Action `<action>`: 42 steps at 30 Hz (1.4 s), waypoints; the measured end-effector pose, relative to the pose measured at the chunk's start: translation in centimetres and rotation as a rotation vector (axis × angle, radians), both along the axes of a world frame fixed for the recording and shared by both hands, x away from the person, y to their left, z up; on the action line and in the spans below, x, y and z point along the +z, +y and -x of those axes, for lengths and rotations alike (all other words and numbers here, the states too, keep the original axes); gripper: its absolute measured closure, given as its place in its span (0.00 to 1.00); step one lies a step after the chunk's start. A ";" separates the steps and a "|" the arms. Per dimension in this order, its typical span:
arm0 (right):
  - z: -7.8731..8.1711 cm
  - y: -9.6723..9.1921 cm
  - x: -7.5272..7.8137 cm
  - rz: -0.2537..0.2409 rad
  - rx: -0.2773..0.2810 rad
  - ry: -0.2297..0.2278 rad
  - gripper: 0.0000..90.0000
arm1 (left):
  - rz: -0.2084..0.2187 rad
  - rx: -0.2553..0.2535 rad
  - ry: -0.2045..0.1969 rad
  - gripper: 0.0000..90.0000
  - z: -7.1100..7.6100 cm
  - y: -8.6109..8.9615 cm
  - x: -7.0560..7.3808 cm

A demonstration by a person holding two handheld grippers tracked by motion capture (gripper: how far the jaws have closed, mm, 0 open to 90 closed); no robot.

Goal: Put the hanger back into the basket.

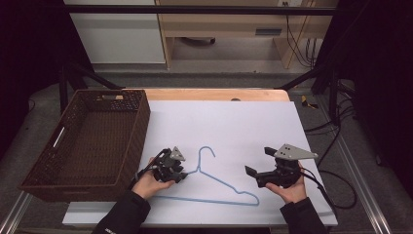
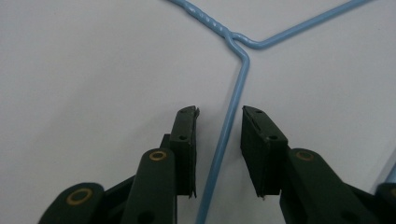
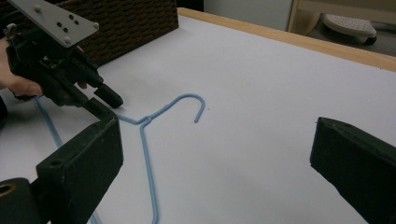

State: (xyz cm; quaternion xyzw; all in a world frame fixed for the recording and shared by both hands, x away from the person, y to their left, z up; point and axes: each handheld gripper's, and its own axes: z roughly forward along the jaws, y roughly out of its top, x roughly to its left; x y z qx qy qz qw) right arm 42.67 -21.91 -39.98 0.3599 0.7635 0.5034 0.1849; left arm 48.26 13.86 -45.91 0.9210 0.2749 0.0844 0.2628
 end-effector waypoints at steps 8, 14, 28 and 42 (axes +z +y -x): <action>-0.1 0.2 -0.2 0.009 0.005 0.003 0.03 | -0.072 -0.034 0.028 0.82 -0.2 -0.8 0.5; -0.2 0.3 -0.3 0.011 0.005 0.013 0.03 | -0.090 -0.042 0.034 0.86 -0.3 -1.1 0.6; -0.4 1.0 -0.6 0.020 0.027 0.025 0.04 | -0.124 -0.080 0.007 0.95 -0.1 -1.5 0.7; -0.6 2.9 -1.0 0.047 0.095 0.038 0.09 | -0.120 -0.097 -0.035 0.97 0.6 -1.5 1.2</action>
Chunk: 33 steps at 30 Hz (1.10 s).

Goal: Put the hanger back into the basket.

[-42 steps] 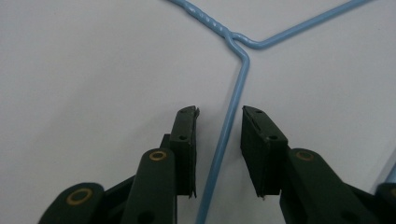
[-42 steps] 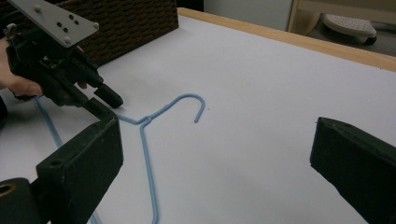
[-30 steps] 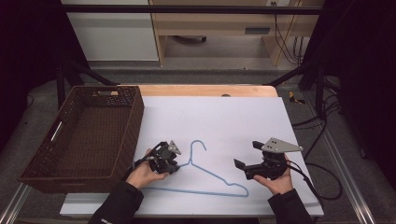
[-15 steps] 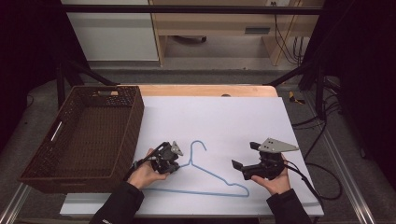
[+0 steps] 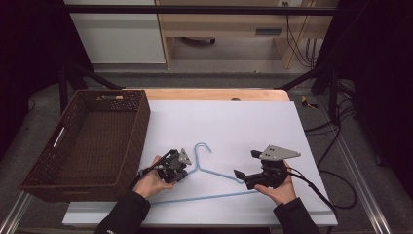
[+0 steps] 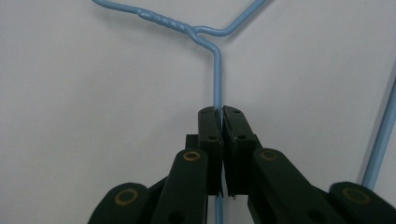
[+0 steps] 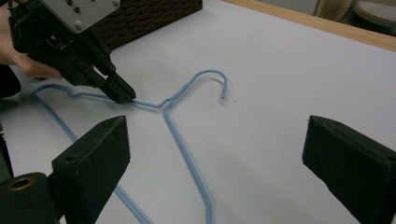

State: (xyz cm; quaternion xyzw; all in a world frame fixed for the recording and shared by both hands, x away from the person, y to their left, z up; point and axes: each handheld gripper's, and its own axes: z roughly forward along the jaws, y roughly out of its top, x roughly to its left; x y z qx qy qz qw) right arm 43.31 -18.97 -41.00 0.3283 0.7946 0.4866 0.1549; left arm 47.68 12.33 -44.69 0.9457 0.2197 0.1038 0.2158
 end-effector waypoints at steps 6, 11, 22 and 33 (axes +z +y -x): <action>-0.3 1.4 -0.3 0.033 0.028 0.008 0.11 | 0.020 -0.004 -0.031 0.97 0.6 0.0 0.7; -0.7 2.5 -0.6 0.060 0.048 0.011 0.11 | 0.025 -0.006 -0.044 0.97 1.2 0.0 1.3; -1.7 4.4 -1.9 0.115 0.109 0.057 0.22 | 0.039 0.001 -0.069 0.97 2.1 -0.1 2.0; -2.6 6.8 -3.1 0.186 0.163 0.091 0.32 | 0.047 -0.005 -0.085 0.97 3.0 -0.3 2.6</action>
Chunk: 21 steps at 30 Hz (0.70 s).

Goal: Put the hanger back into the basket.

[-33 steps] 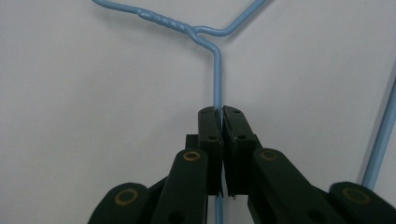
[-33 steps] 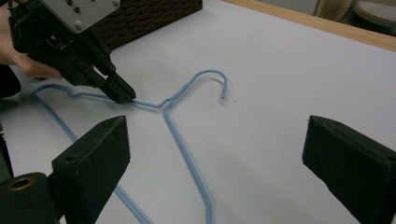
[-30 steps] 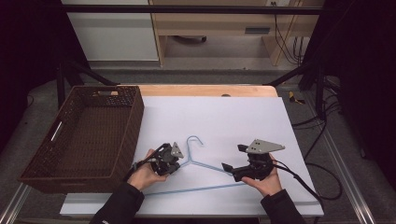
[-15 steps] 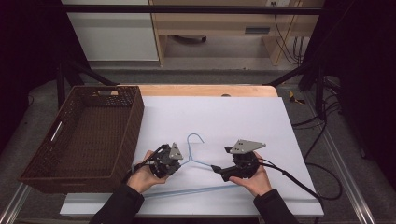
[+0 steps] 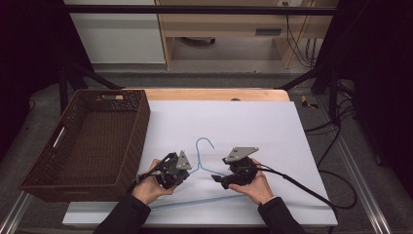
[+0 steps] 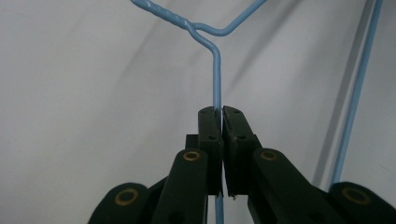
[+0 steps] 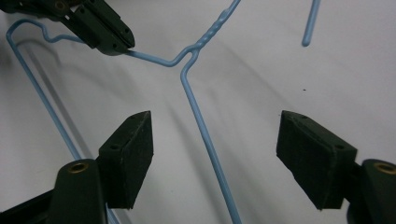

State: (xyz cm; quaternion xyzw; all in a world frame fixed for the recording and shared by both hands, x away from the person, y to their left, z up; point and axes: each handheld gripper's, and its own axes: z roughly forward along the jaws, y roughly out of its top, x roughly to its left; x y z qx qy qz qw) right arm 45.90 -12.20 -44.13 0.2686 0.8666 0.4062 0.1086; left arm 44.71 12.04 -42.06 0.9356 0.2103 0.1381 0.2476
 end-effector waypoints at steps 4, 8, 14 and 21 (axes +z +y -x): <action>-0.3 0.3 -0.4 0.001 0.016 0.014 0.38 | -0.003 -0.003 -0.004 0.97 0.1 -0.1 0.1; -0.6 0.9 -1.0 0.030 0.034 0.026 0.51 | 0.001 -0.007 -0.003 0.97 0.2 -0.1 0.1; -0.7 1.6 -1.3 0.072 0.073 0.018 0.68 | 0.003 -0.008 -0.006 0.97 0.3 -0.2 0.1; -0.9 1.7 -1.5 0.088 0.092 0.015 0.88 | 0.004 -0.012 0.008 0.97 0.2 -0.2 0.1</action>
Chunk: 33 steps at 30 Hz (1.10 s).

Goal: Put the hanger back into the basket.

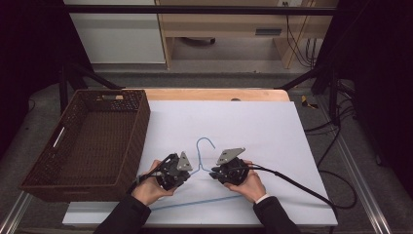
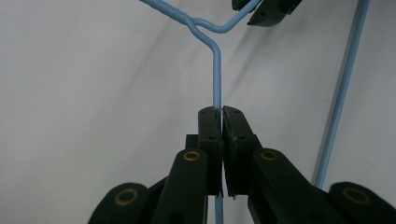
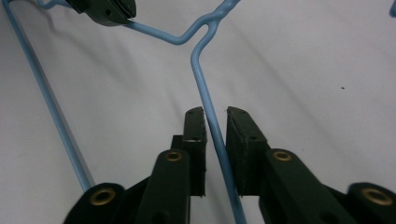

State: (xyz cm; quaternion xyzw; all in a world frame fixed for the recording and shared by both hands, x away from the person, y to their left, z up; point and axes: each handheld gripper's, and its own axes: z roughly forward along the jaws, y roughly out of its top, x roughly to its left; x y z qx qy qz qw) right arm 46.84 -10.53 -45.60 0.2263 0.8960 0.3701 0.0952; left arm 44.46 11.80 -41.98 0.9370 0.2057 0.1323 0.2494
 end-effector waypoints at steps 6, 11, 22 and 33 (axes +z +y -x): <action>0.1 -0.1 0.0 0.011 0.031 -0.022 0.91 | -0.001 0.004 0.003 0.97 0.0 0.0 0.0; 0.2 -0.1 0.1 0.001 0.070 -0.019 0.94 | -0.003 0.013 0.001 0.96 0.0 0.1 0.1; 0.6 -0.4 0.5 -0.016 0.113 -0.012 0.97 | 0.019 0.009 0.002 0.94 -0.2 0.6 0.5; 0.8 -0.6 1.0 -0.031 0.109 -0.031 0.97 | -0.010 0.044 0.004 0.64 -0.7 -0.1 -0.3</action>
